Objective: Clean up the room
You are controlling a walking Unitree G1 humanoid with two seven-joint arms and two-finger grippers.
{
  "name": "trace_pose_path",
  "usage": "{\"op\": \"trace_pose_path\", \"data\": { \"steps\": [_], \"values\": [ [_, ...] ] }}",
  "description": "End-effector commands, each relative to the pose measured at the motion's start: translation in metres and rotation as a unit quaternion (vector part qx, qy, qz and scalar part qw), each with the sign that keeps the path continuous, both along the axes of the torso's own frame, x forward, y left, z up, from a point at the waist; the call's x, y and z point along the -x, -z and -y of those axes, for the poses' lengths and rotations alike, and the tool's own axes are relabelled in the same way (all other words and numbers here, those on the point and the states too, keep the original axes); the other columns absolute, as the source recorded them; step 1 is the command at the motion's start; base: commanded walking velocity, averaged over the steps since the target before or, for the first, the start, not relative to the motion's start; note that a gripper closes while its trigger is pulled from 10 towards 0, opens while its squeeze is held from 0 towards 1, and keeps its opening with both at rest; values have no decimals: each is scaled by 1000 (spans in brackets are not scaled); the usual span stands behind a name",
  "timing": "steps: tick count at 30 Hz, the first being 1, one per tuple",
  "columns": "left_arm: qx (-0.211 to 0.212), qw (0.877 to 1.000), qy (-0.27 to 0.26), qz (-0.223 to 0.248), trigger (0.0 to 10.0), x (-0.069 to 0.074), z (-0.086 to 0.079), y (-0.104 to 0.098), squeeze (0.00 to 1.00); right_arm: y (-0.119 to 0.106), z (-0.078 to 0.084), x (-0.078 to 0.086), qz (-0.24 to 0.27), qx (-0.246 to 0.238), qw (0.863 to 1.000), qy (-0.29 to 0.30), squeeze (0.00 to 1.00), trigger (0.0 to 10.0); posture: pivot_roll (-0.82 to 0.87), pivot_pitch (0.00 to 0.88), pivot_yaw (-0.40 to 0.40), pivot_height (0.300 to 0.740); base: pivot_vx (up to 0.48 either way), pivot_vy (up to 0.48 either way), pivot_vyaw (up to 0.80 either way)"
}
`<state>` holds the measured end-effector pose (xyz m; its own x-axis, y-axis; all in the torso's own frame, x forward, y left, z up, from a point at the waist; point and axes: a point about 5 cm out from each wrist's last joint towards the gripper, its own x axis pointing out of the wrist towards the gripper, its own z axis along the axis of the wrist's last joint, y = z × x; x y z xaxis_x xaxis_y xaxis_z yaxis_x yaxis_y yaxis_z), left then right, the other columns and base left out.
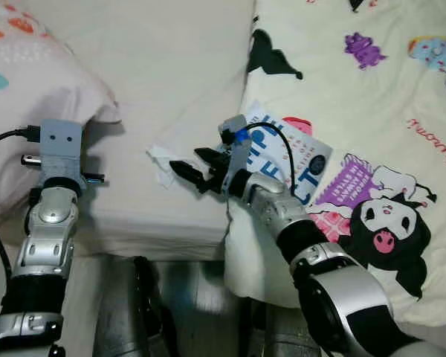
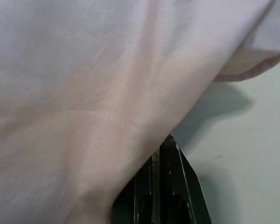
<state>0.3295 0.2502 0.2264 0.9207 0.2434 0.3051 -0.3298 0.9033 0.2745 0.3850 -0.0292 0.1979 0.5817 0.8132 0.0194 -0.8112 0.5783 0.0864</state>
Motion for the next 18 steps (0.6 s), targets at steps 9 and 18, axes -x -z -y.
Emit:
{"op": "trace_pose_path", "data": {
  "steps": [9, 18],
  "values": [
    [8, 1000, 8, -23, 0, 19, 11, 6, 0, 5, -16, 1, 41, 105, 994, 8, 0, 0, 181, 586, -105, 514, 0, 0, 0],
    [17, 999, 17, -42, 0, 25, 20, 6, 0, -4, -16, -1, 41, 47, 998, 18, 0, 0, 183, 564, -121, 514, 0, 0, 0]
  ]
}}
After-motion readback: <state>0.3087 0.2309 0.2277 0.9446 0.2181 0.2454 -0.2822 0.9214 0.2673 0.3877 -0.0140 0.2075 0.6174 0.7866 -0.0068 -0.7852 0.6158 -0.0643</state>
